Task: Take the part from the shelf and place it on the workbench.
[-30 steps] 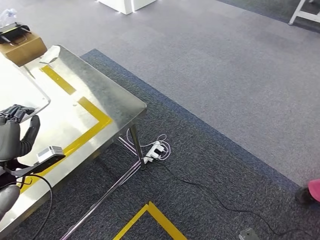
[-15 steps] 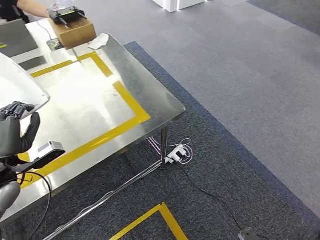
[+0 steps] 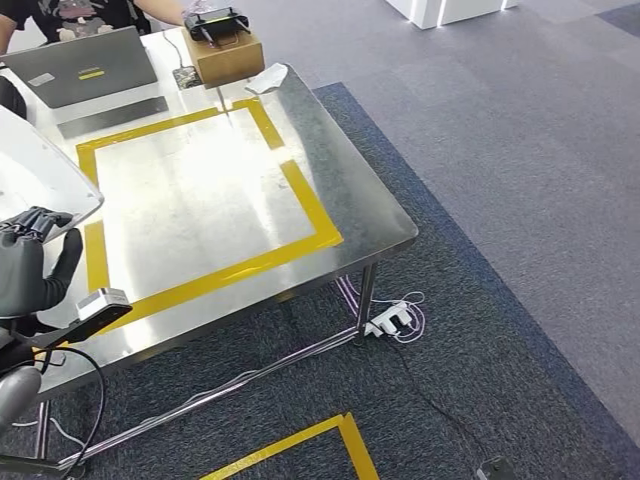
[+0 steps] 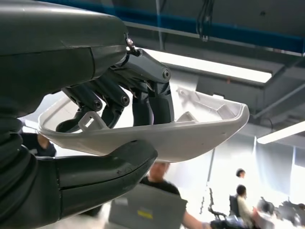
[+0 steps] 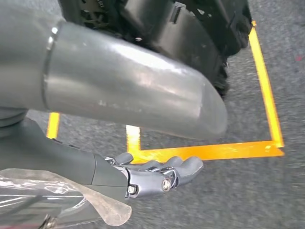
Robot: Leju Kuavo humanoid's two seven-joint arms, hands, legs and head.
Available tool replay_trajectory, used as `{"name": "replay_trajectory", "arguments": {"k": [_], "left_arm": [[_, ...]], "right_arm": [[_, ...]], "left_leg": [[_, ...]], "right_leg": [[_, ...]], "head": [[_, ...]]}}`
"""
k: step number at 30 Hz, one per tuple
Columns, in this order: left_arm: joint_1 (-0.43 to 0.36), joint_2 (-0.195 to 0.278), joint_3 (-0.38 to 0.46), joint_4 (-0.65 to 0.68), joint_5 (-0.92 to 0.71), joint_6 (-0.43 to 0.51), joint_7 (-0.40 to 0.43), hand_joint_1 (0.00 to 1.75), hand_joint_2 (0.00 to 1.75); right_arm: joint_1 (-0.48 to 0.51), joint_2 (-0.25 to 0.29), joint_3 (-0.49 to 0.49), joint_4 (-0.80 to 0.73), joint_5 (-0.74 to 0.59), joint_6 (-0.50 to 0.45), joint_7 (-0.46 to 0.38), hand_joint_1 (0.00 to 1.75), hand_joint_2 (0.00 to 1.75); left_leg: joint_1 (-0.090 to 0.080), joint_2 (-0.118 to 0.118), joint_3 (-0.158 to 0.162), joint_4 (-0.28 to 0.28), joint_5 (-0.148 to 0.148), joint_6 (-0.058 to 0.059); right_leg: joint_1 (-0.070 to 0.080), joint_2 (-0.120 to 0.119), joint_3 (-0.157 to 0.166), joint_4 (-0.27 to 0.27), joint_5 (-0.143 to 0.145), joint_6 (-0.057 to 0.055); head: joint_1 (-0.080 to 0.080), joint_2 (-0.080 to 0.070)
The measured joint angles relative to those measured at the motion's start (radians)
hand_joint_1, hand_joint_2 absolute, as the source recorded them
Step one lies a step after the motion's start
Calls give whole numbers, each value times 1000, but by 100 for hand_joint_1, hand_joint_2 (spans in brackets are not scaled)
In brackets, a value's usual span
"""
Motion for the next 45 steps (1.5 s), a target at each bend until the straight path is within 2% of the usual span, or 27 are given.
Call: {"name": "replay_trajectory", "arguments": {"k": [1,2,4,6,8,9,10,12,14,16,18,19,20,23,25,27,28,30,32,34,35,36,37,39,41,43,45], "left_arm": [[-2,0,0,0,-1,0,0,175,175],[-2,-1,-1,0,-1,0,0,175,175],[-1,-1,-2,0,0,-2,2,175,175],[1,0,-2,0,2,1,-1,175,175],[2,1,-1,1,4,9,-9,175,175],[3,2,-1,1,5,13,-12,175,175],[4,2,0,2,5,16,-14,175,175],[10,6,1,4,5,18,-16,175,175],[12,11,2,5,5,19,-18,175,175],[13,11,3,5,6,20,-19,175,175],[13,9,2,6,6,17,-17,175,175],[13,7,1,6,5,12,-13,175,175],[12,6,0,6,4,6,-8,175,175],[8,1,0,5,1,-10,3,175,175],[7,0,0,5,1,-10,4,175,175],[6,0,-1,5,1,-7,3,175,175],[5,0,-1,5,1,-7,2,175,175],[-3,0,-2,5,1,-8,1,175,175],[-12,-3,-5,6,0,-12,2,175,175],[-14,-7,-10,7,-2,-18,4,175,175],[-15,-9,-12,8,-2,-20,4,175,175],[-17,-10,-14,10,-3,-21,4,175,175],[-20,-10,-15,12,-4,-21,4,175,175],[-29,-11,-19,17,-7,-24,-1,175,175],[-43,-14,-27,25,-14,-38,-6,175,175],[-62,-18,-42,37,-20,-61,-8,175,175],[-84,-22,-59,47,-26,-79,-8,175,175]], "right_arm": [[0,0,1,0,-1,0,-1,0,0],[0,0,2,0,-2,0,-1,0,0],[-1,1,5,0,-2,0,2,0,0],[-1,1,6,0,-4,0,-1,0,0],[2,1,7,0,-9,0,-9,0,0],[3,0,8,0,-11,0,-12,0,0],[4,0,9,1,-13,0,-13,0,0],[3,0,11,1,-15,0,-15,0,0],[1,0,12,1,-15,0,-16,0,0],[2,0,12,2,-15,0,-17,0,0],[3,0,15,3,-16,0,-17,0,0],[1,0,16,4,-16,0,-15,0,0],[-1,0,17,4,-14,0,-12,0,0],[-8,0,17,5,-11,0,-1,0,0],[-12,0,17,5,-20,0,-5,0,0],[-15,1,17,5,-31,0,-15,0,0],[-16,1,17,5,-36,0,-18,0,0],[-17,1,17,5,-43,0,-21,0,0],[-16,1,18,6,-49,0,-22,0,0],[-16,1,20,6,-55,0,-23,0,0],[-17,2,21,6,-59,0,-25,0,0],[-17,2,22,7,-66,0,-29,0,0],[-18,2,23,8,-74,0,-35,0,0],[-23,2,32,10,-92,0,-49,0,0],[-37,2,48,12,-114,0,-64,0,0],[-58,2,71,15,-135,0,-77,0,0],[-78,2,91,18,-149,0,-84,0,0]], "left_leg": [[0,27,-30,65,-32,-4],[2,37,-61,129,-59,-7],[5,43,-87,184,-67,-11],[6,59,-38,93,-11,-9],[-4,118,31,-37,33,-1],[-9,138,49,-73,39,5],[-14,146,53,-86,37,10],[-14,116,52,-91,40,22],[-9,90,55,-98,44,34],[-5,65,56,-100,45,43],[-6,36,56,-100,45,46],[-6,22,57,-99,45,46],[-7,8,59,-99,44,46],[-8,-22,64,-96,40,41],[-9,-37,60,-93,38,33],[-7,-47,56,-93,39,21],[-6,-42,55,-90,34,16],[-7,-7,34,-38,-2,5],[-4,31,-22,89,-66,-4],[2,41,-71,190,-95,-11],[4,42,-72,188,-81,-13],[6,43,-51,143,-48,-13],[7,46,-16,71,-8,-13],[5,54,46,-54,34,-7],[2,57,63,-91,34,-2],[2,54,62,-95,36,-1],[0,53,61,-94,35,3]], "right_leg": [[2,-14,2,-1,-2,-3],[3,-30,2,0,-3,-5],[4,-59,4,0,-7,-6],[5,-88,10,0,-13,-2],[9,-114,19,1,-21,7],[12,-126,22,2,-25,12],[15,-139,25,2,-29,17],[14,-157,30,0,-35,28],[8,-112,22,25,-58,37],[3,-41,-33,137,-116,42],[4,-19,-112,278,-164,45],[4,-17,-135,310,-163,45],[4,-15,-137,297,-139,44],[4,3,-58,96,-24,32],[5,17,-22,18,-3,23],[6,15,-15,10,-4,15],[5,11,-12,6,-2,10],[2,3,-6,-1,2,-2],[2,-5,-1,-3,0,-8],[3,-13,2,-2,-4,-9],[3,-16,4,-2,-6,-8],[3,-19,7,-2,-9,-6],[3,-21,12,-1,-12,-3],[6,-26,16,1,-19,5],[9,-28,13,4,-24,6],[10,-29,13,4,-25,4],[9,-30,16,-2,-21,8]], "head": [[-2,0],[-2,0],[-3,0],[-3,0],[-3,0],[-2,0],[-2,0],[-3,0],[-1,0],[4,0],[6,0],[6,0],[6,0],[7,0],[6,0],[6,0],[5,0],[1,0],[-4,0],[-4,0],[-4,0],[-4,0],[-4,0],[-3,0],[-1,0],[0,0],[0,0]]}}
